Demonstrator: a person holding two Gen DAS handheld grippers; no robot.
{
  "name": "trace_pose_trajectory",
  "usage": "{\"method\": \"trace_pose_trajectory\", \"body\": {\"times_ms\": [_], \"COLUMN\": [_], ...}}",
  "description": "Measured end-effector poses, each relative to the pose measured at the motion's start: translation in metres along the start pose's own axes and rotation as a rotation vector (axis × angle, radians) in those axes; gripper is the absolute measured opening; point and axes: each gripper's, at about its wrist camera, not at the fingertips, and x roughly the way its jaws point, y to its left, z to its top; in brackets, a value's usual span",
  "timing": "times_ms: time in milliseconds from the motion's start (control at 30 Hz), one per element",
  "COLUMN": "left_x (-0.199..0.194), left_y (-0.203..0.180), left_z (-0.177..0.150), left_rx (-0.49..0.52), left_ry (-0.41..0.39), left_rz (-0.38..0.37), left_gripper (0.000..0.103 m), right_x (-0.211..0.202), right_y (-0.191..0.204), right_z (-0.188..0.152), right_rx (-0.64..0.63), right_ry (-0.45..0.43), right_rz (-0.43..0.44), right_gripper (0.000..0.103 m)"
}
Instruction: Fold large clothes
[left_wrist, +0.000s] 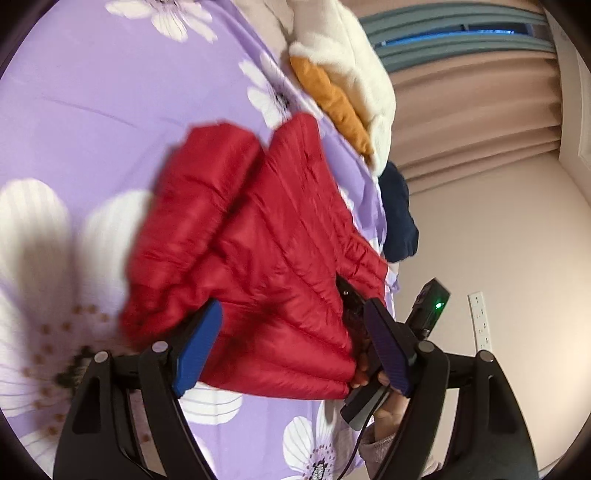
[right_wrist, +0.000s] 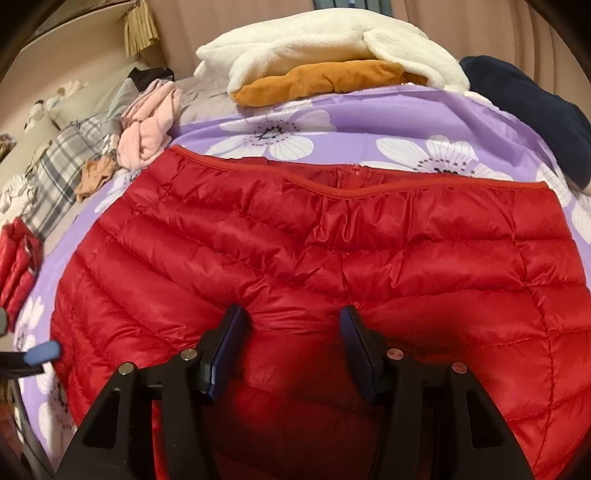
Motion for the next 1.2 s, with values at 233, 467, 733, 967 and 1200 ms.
{"method": "trace_pose_trajectory", "body": {"times_ms": [233,467,733,967,1200], "left_x": [-0.019,0.012,0.039,0.054,0.043], "left_y": [0.028,0.041,0.031,0.008,-0.026], "left_z": [0.01,0.017,0.021,0.018,0.008], "left_rx": [-0.066,-0.089,-0.033,0.068,0.217], "left_ry": [-0.068,-0.026,-0.004,-0.012,-0.077], "left_rz": [0.05,0.101,0.115,0.176,0.283], "left_gripper": [0.083,0.086,0.091,0.067,0.042], "right_x": [0.0,0.001,0.001,0.001,0.001], "right_y": [0.001,0.0,0.0,0.0,-0.001], "right_z": [0.0,0.001,0.001,0.002,0.002], "right_rx": [-0.003,-0.002,-0.003,-0.004,-0.002], "right_ry": [-0.008,-0.006,-0.006,-0.005,-0.002], "right_rz": [-0.009,-0.007,-0.007,-0.006,-0.01], "right_gripper": [0.054,0.054,0.054,0.054,0.054]}}
